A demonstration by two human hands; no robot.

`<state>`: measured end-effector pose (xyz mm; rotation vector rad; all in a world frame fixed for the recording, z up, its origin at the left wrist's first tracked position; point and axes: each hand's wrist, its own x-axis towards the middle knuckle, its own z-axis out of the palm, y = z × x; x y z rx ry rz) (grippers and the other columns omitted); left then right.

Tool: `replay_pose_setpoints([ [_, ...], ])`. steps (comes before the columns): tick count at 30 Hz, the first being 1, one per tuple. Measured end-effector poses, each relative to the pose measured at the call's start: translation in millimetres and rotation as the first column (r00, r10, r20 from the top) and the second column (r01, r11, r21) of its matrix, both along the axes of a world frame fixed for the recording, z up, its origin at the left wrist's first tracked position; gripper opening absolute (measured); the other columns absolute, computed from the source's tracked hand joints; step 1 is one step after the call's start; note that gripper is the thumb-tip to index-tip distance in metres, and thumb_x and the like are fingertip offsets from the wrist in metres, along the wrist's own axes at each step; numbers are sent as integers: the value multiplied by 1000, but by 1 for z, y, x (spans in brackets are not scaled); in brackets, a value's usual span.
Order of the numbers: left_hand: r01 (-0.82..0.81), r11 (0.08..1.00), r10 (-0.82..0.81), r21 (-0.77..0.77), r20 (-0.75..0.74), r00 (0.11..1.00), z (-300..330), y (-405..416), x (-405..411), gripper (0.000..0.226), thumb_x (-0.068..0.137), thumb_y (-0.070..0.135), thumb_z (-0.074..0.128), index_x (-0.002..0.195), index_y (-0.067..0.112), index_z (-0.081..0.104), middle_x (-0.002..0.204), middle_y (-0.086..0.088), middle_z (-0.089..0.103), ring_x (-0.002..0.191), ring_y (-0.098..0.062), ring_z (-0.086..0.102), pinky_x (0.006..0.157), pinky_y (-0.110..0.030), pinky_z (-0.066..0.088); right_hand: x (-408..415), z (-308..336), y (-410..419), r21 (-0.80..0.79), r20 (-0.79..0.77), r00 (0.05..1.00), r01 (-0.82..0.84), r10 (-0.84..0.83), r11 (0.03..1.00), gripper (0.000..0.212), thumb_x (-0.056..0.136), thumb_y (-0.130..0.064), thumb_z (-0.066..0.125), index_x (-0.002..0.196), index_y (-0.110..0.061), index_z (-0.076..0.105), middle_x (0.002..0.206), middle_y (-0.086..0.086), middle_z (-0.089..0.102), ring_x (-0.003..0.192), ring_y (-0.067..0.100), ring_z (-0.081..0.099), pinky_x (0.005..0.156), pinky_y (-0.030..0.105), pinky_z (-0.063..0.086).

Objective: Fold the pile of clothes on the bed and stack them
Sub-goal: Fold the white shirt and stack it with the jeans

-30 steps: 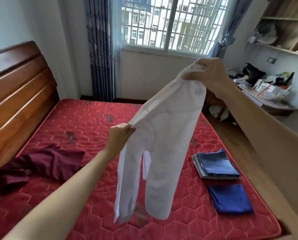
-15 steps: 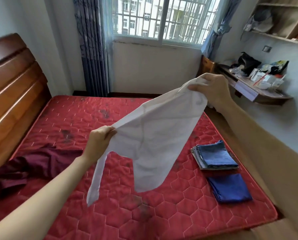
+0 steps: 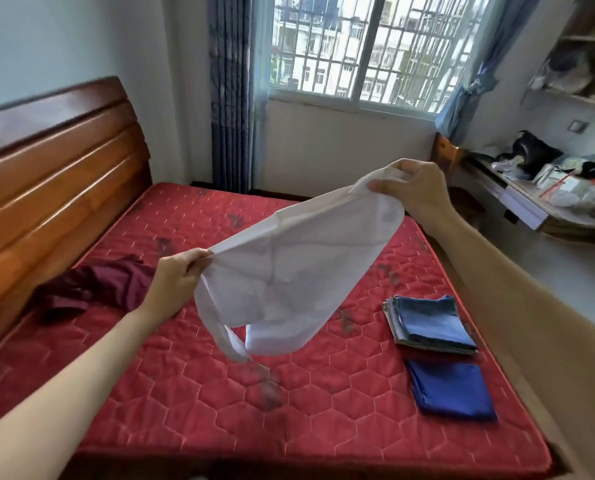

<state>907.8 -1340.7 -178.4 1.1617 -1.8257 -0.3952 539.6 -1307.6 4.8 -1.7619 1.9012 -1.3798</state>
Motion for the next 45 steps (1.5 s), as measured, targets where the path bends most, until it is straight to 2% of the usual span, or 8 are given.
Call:
replay_pose_setpoints([
  [5, -47, 998, 46, -50, -20, 999, 3, 44, -14, 16, 92, 4, 61, 104, 3, 71, 93, 4, 69, 84, -15, 65, 77, -2, 40, -17, 4, 15, 16, 15, 999, -50, 50, 999, 26, 64, -42, 83, 79, -23, 72, 72, -1, 62, 65, 8, 53, 60, 32, 48],
  [11, 2, 985, -1, 173, -4, 1000, -32, 33, -30, 16, 91, 1, 61, 98, 9, 73, 73, 18, 64, 64, 18, 52, 63, -4, 38, -40, -32, -30, 139, -43, 988, -140, 147, 980, 23, 70, -32, 82, 85, -17, 72, 79, 6, 67, 73, 11, 56, 67, 31, 48],
  [22, -163, 681, 92, 713, 138, 986, -331, -98, -52, 33, 88, -3, 54, 87, 25, 70, 84, 3, 73, 78, -16, 62, 65, -29, 41, -53, -363, -234, 675, 44, 975, -190, 219, 713, 14, 79, -25, 78, 90, -18, 73, 82, -4, 66, 77, 7, 57, 65, 15, 46],
  [26, -184, 595, 90, 783, 163, 983, -412, -178, -57, 30, 89, 0, 52, 91, 23, 71, 86, 8, 72, 86, -15, 64, 69, -28, 40, -58, -477, -315, 732, 66, 977, -186, 204, 655, 12, 79, -23, 77, 88, -16, 73, 81, -2, 64, 78, 9, 55, 70, 26, 45],
  [34, 7, 496, -93, 868, 45, 995, -453, -323, -48, 30, 91, 9, 55, 86, 35, 70, 84, 17, 72, 85, -3, 66, 79, -30, 50, -76, -541, -471, 823, 128, 938, -282, 322, 493, 20, 80, -23, 78, 89, -7, 71, 77, 0, 57, 73, 8, 52, 68, 24, 43],
  [37, 9, 555, -65, 832, 32, 997, -458, -393, -51, 26, 92, 11, 55, 88, 32, 69, 86, 15, 73, 87, -6, 67, 82, -34, 50, -76, -549, -540, 787, 44, 956, -211, 288, 580, 15, 81, -24, 76, 86, -11, 70, 76, -1, 53, 71, 8, 47, 65, 25, 39],
  [40, -163, 699, 23, 697, 206, 978, -472, -463, -63, 25, 94, 13, 52, 113, 20, 66, 112, 1, 67, 106, -22, 59, 89, -37, 44, -71, -568, -600, 694, -131, 981, -11, 141, 720, 44, 92, -35, 63, 131, -16, 55, 124, 10, 56, 112, 20, 53, 92, 30, 42],
  [45, -392, 715, 13, 579, 550, 835, -492, -513, -107, 58, 90, 0, 43, 147, 8, 33, 156, -14, 22, 144, -29, 17, 114, -43, 21, -43, -626, -615, 731, -280, 952, 127, 125, 670, 61, 98, -37, 48, 150, -12, 27, 148, 21, 32, 136, 35, 36, 110, 41, 33],
])
